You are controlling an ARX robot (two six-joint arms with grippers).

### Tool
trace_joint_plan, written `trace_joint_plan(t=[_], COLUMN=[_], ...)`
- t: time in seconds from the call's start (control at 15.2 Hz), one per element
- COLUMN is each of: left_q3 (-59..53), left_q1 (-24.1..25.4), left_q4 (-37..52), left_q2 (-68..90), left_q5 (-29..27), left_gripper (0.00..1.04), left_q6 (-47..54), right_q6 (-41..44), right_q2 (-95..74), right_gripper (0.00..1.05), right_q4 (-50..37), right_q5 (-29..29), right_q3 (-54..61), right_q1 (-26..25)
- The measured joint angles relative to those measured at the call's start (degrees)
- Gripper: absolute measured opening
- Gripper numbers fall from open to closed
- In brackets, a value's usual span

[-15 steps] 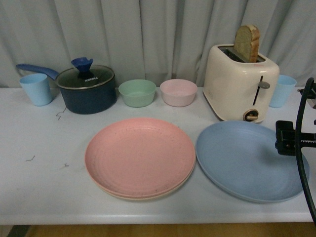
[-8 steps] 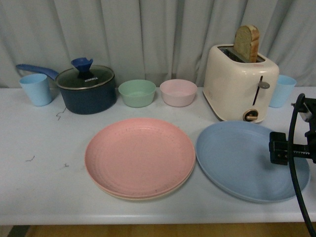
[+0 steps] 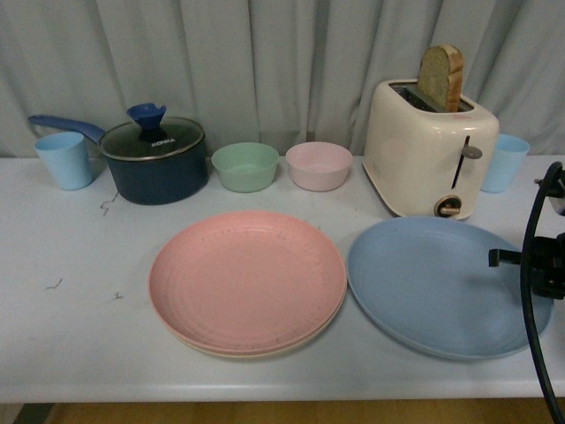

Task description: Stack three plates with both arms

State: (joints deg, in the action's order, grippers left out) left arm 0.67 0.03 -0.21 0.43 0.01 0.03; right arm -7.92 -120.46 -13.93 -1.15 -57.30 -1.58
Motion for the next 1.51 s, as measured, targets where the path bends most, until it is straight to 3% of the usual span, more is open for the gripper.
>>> trace_joint_plan(t=[0.2,0.4,0.53,0.79,1.12,1.51], left_q3=[0.0,0.0,0.0,0.0,0.0,0.0], left_q1=[0.0,0.0,0.0,0.0,0.0,0.0], left_q4=[0.0,0.0,0.0,0.0,0.0,0.0], left_q2=[0.0,0.0,0.0,0.0,0.0,0.0], left_q5=[0.0,0.0,0.0,0.0,0.0,0.0], left_gripper=[0.98,0.98,0.98,0.98,0.98,0.98], left_q6=[0.0,0.0,0.0,0.0,0.0,0.0], right_q6=[0.0,0.2,-2.9,-9.5,-18.8,-22.4], right_q2=[9.6,22.2,28.0,17.4,5.8,0.5], right_gripper=[0.03,0.03,0.03,0.03,0.03,0.03], right_q4=[-1.8,2.1,0.2,-2.8,-2.8,-0.9], right_q5=[0.2,2.3,4.4,2.1,0.2,-2.3], right_q3=[7.9,13.1,11.9,4.4,-4.9,-8.9], right_q1=[0.0,-0.6,4.5,14.4,22.4,26.7])
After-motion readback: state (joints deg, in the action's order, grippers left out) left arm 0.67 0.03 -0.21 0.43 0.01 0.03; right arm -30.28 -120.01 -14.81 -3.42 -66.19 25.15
